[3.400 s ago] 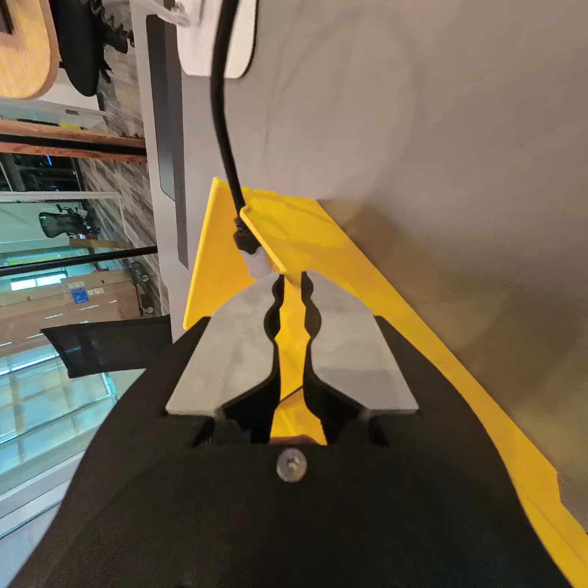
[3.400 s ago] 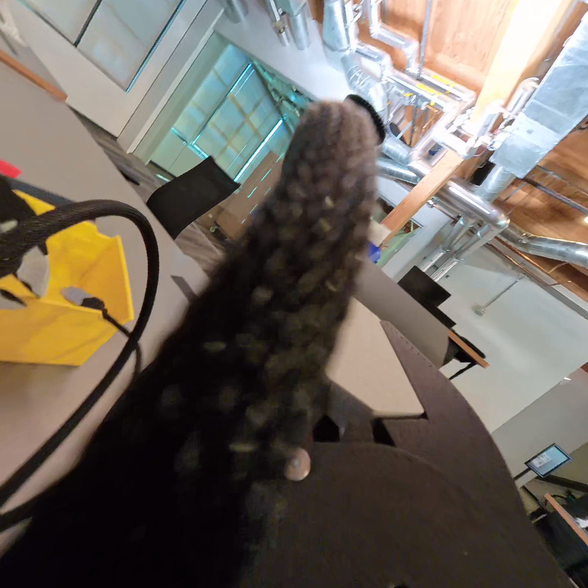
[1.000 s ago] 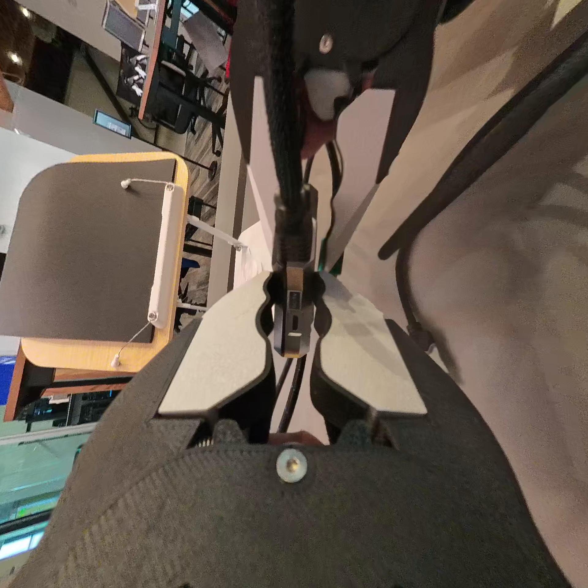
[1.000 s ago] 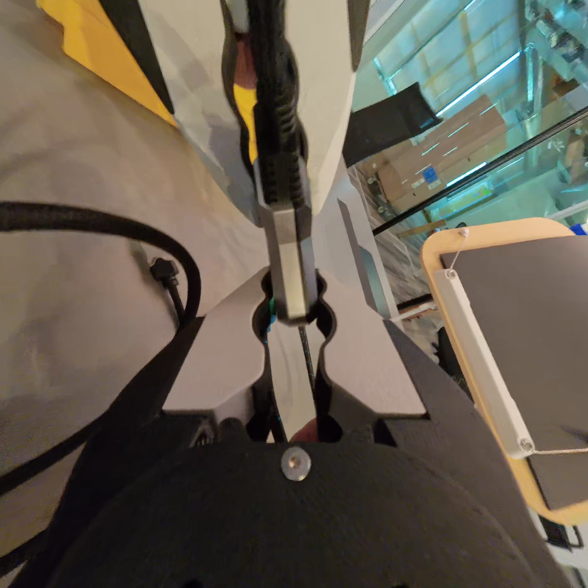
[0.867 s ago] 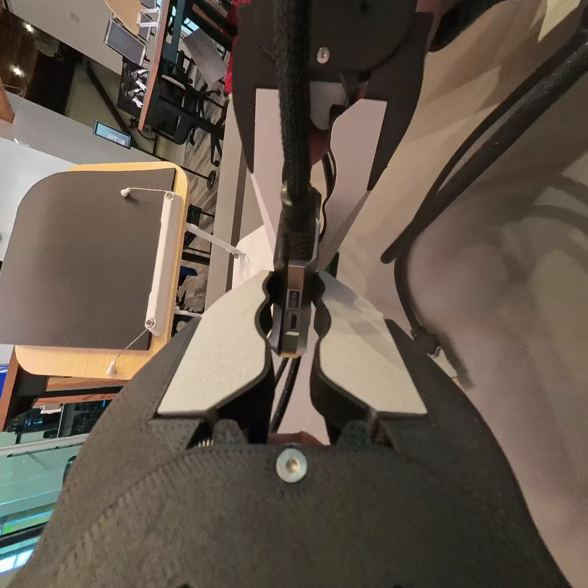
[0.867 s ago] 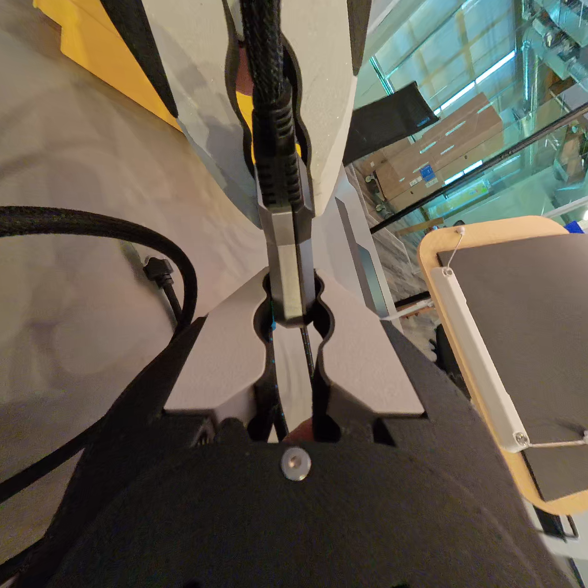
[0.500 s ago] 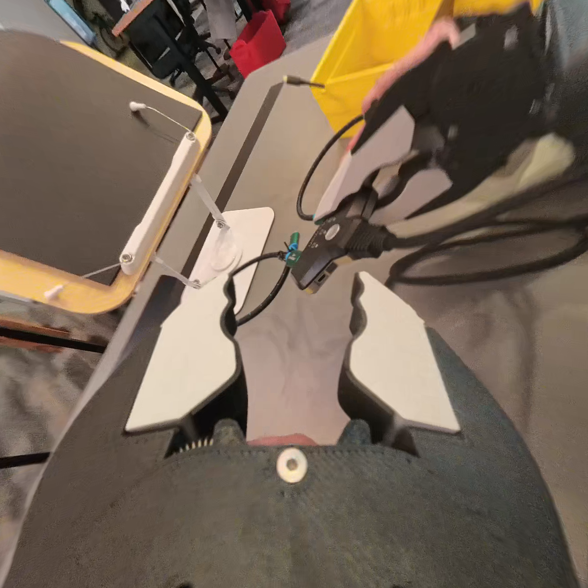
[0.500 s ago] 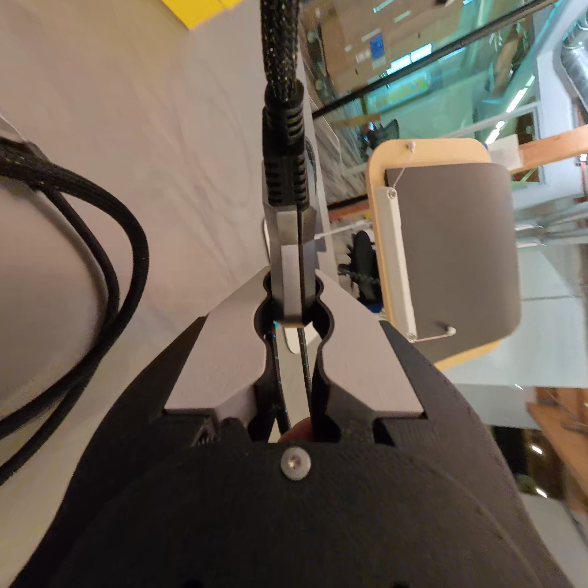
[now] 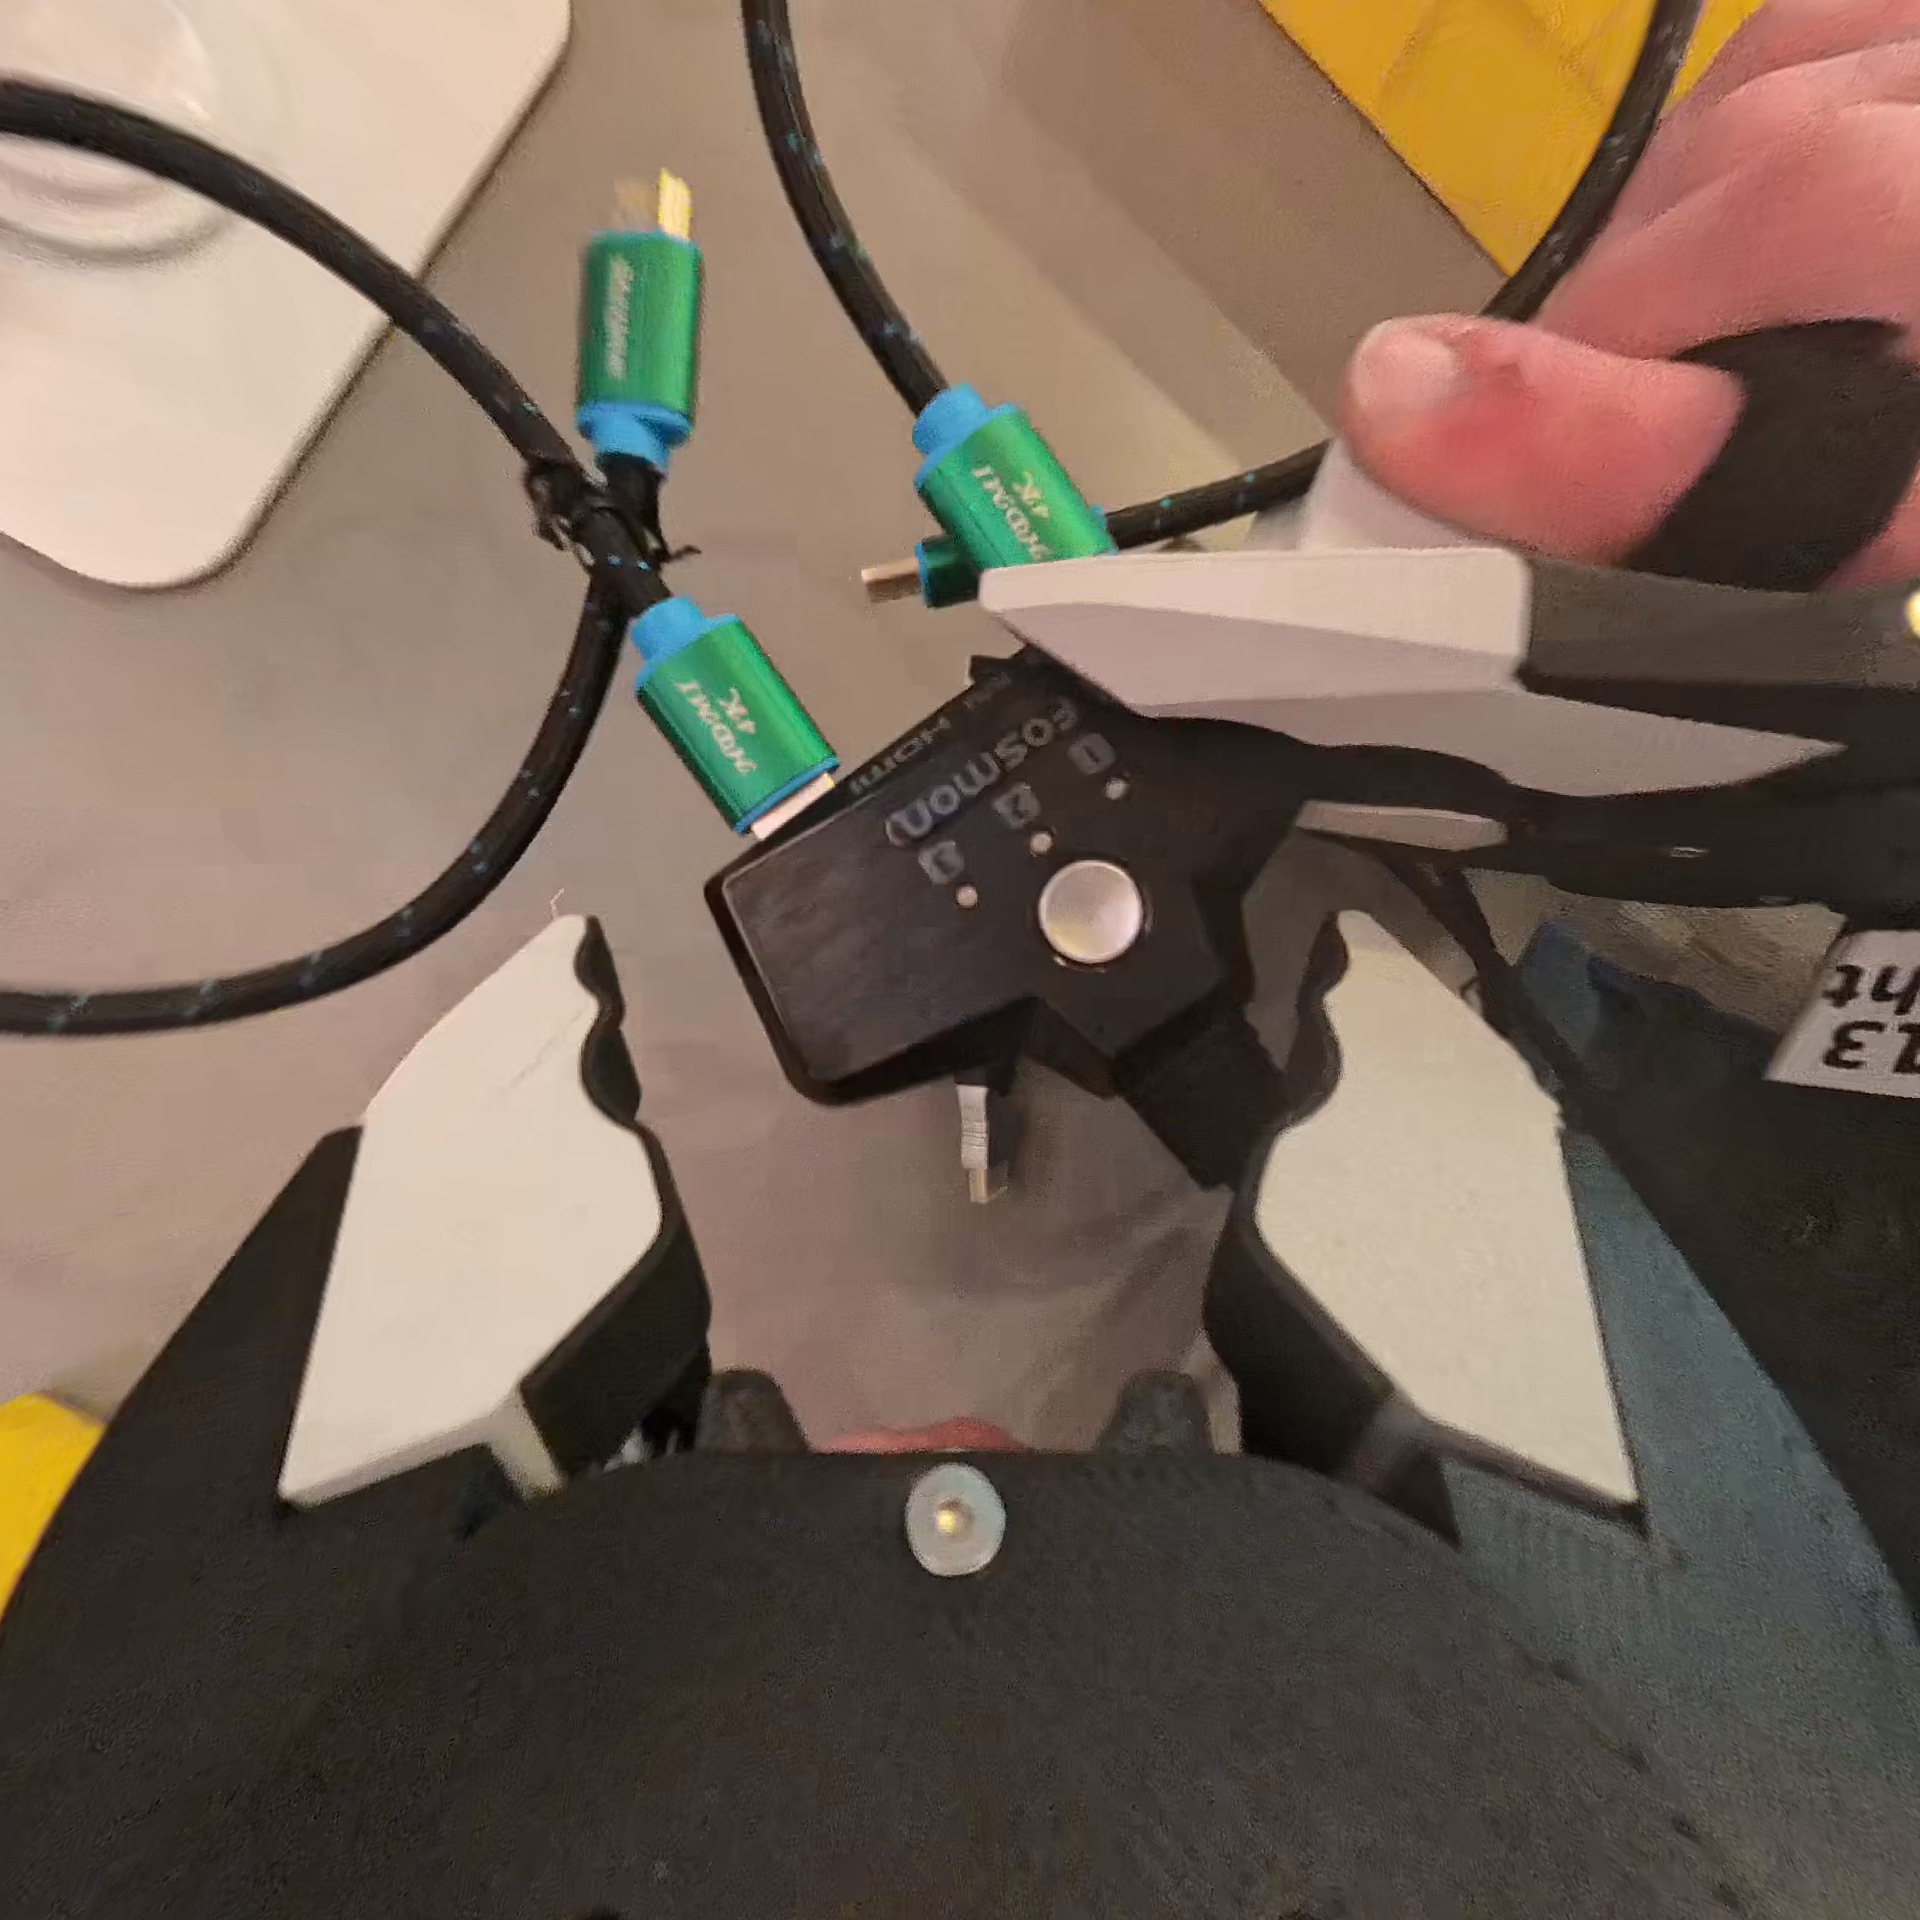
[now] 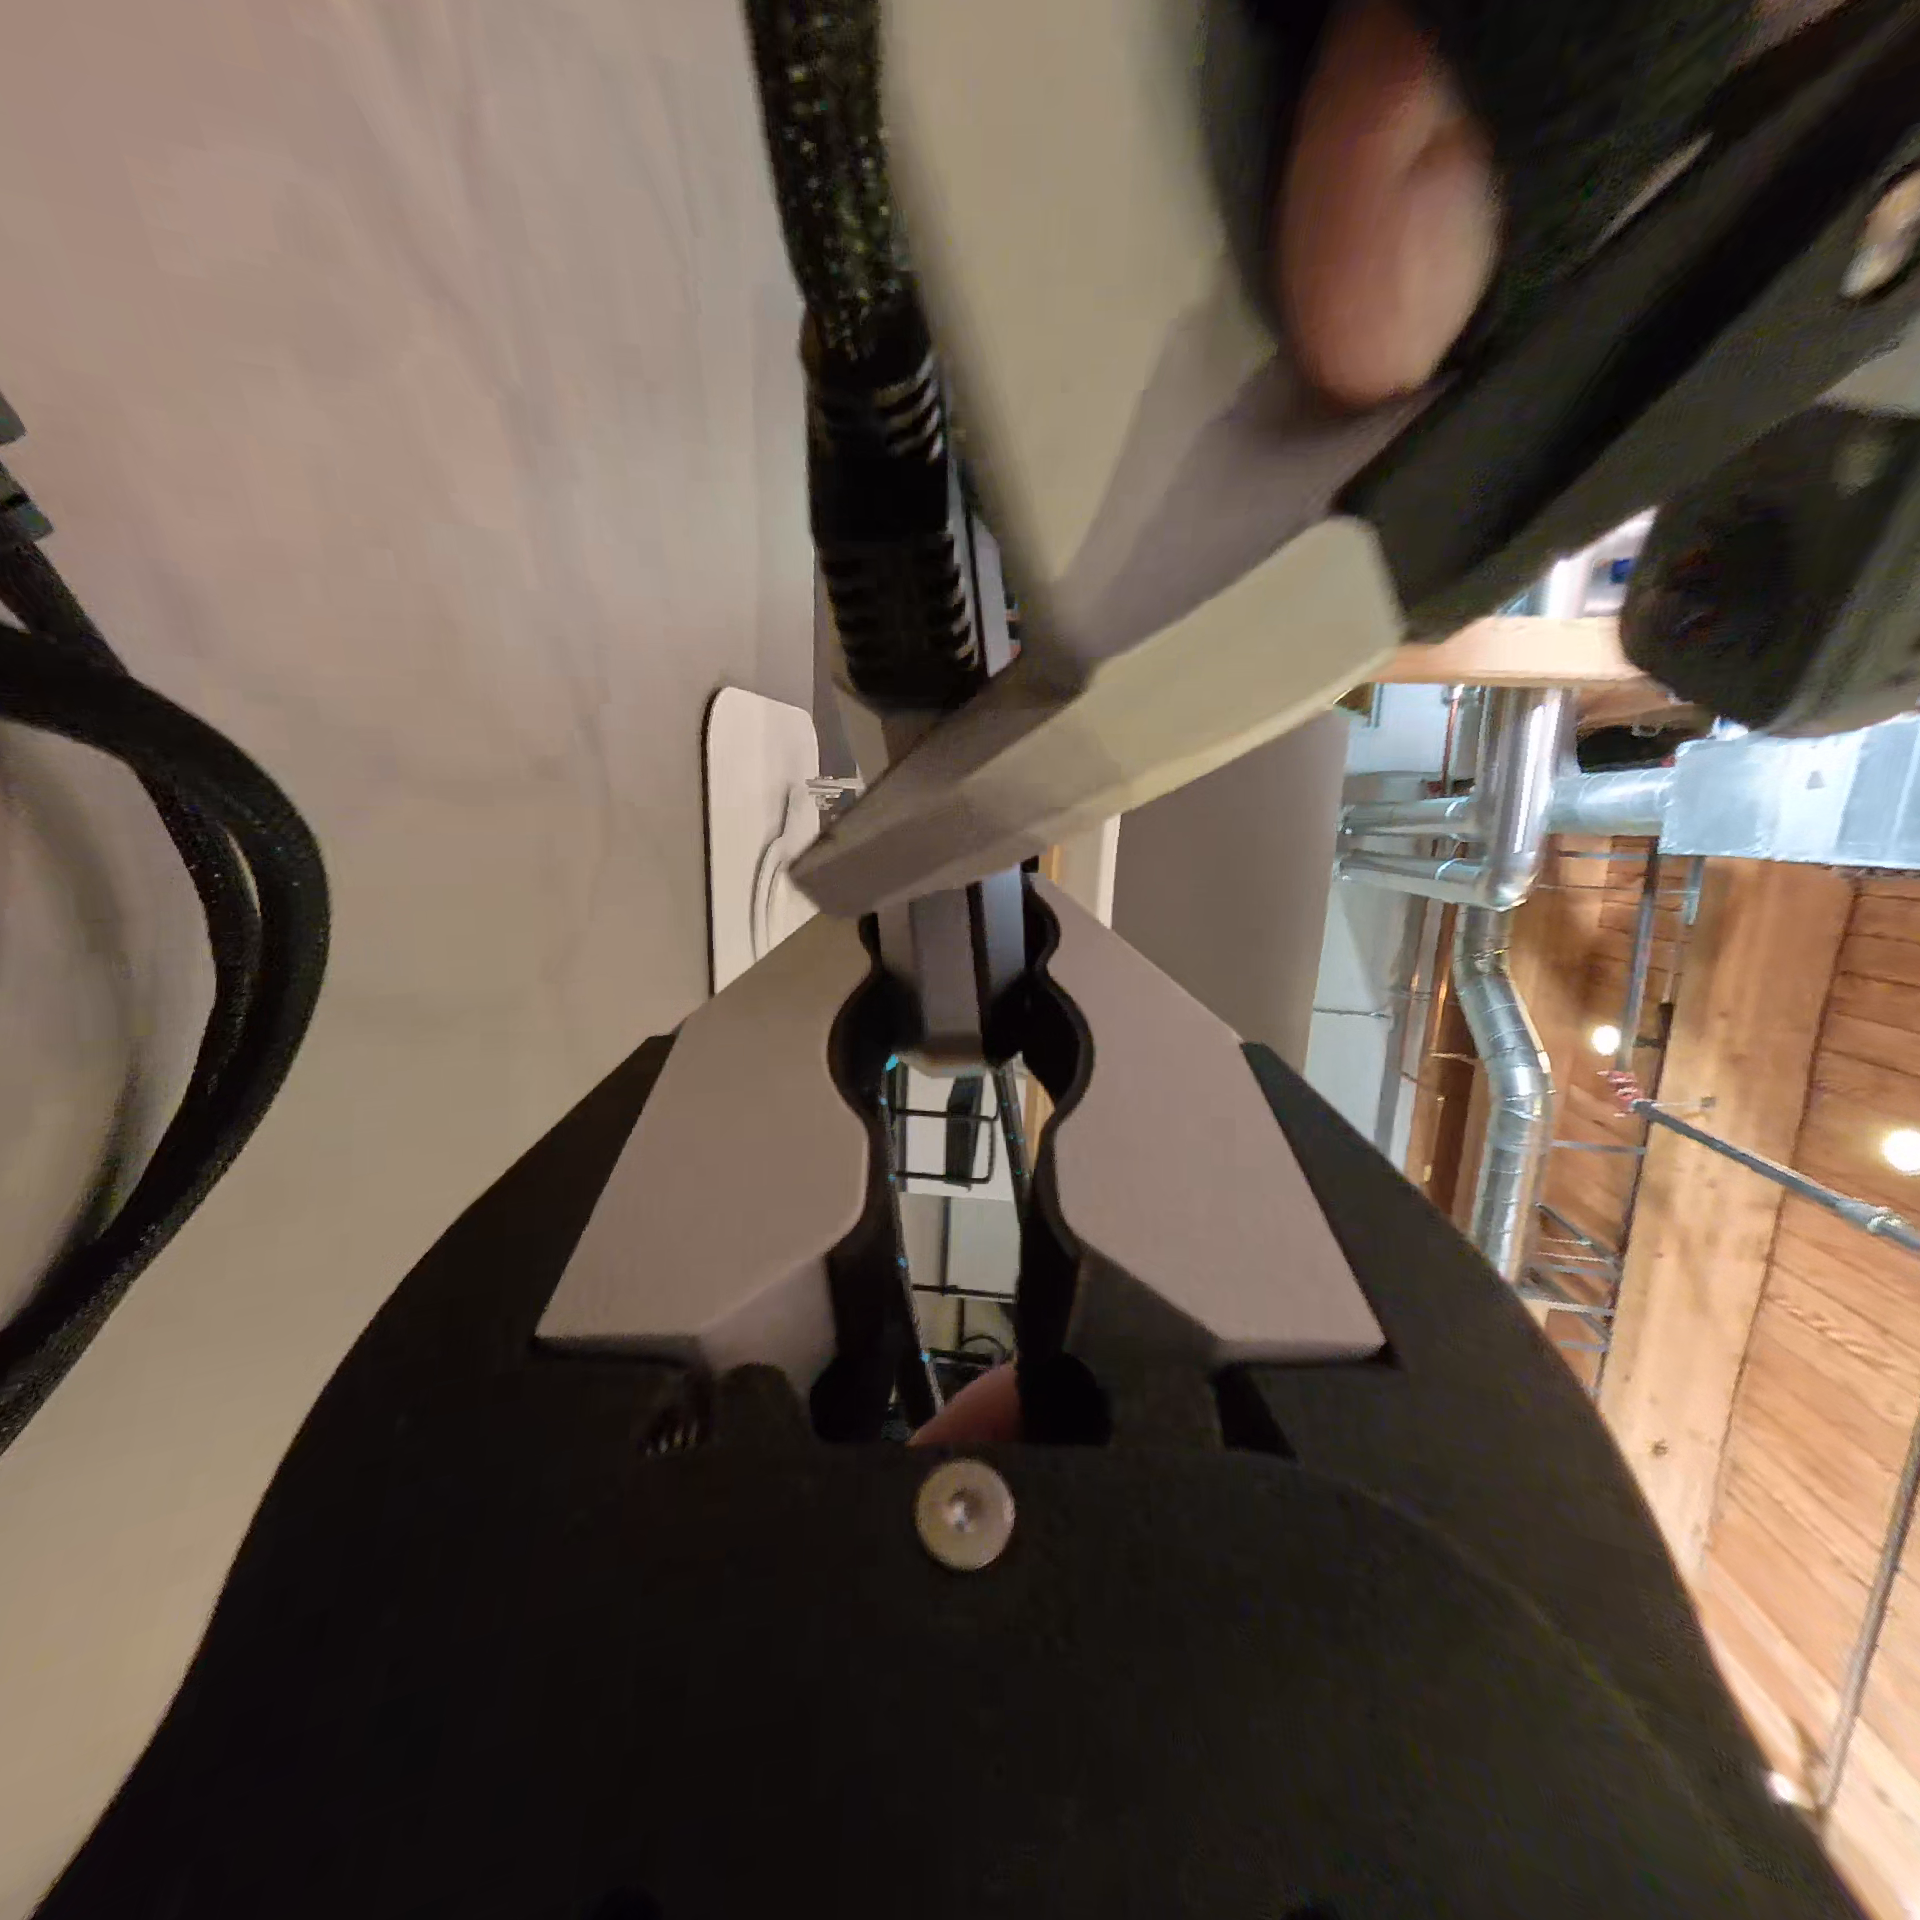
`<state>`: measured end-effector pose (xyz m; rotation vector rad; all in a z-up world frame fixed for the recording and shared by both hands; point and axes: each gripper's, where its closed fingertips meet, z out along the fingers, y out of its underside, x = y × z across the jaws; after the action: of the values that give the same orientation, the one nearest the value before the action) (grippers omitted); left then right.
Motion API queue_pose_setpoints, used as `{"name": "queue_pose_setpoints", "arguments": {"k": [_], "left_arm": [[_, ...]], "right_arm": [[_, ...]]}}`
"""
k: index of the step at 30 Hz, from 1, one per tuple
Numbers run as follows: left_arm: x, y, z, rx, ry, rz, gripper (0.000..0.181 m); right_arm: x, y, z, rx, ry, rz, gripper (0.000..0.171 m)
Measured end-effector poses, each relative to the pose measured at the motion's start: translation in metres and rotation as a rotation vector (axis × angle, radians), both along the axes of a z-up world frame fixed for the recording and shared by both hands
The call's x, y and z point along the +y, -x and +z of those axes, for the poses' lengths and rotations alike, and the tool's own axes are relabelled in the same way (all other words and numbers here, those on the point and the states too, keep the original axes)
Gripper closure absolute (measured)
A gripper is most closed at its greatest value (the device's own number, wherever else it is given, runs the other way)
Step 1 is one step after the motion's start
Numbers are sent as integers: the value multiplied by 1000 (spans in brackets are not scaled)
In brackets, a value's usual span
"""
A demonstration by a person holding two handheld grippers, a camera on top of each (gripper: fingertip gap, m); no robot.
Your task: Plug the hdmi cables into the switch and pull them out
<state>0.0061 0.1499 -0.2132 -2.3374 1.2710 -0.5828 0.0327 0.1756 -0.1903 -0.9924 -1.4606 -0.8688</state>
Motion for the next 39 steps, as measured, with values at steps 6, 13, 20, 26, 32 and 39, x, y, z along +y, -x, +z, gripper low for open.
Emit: {"name": "queue_pose_setpoints", "arguments": {"k": [6,13,20,26,32,39], "left_arm": [[-13,-2,-27,12,133,-33,81],[-5,7,-30,66,39,-72,85],[5,27,-27,186,-91,-184,85],[-3,33,-24,304,-198,-353,85],[-6,38,-20,432,-307,-524,86],[-18,32,-20,533,-374,-727,86]], "right_arm": [[-4,5,-12,-53,-18,-1,152],[-11,8,-13,9,55,30,140],[-35,-3,1,200,402,170,129],[-42,-10,18,431,688,334,127],[-48,-6,-2,319,744,422,132],[-68,13,-34,219,882,521,145]]}}
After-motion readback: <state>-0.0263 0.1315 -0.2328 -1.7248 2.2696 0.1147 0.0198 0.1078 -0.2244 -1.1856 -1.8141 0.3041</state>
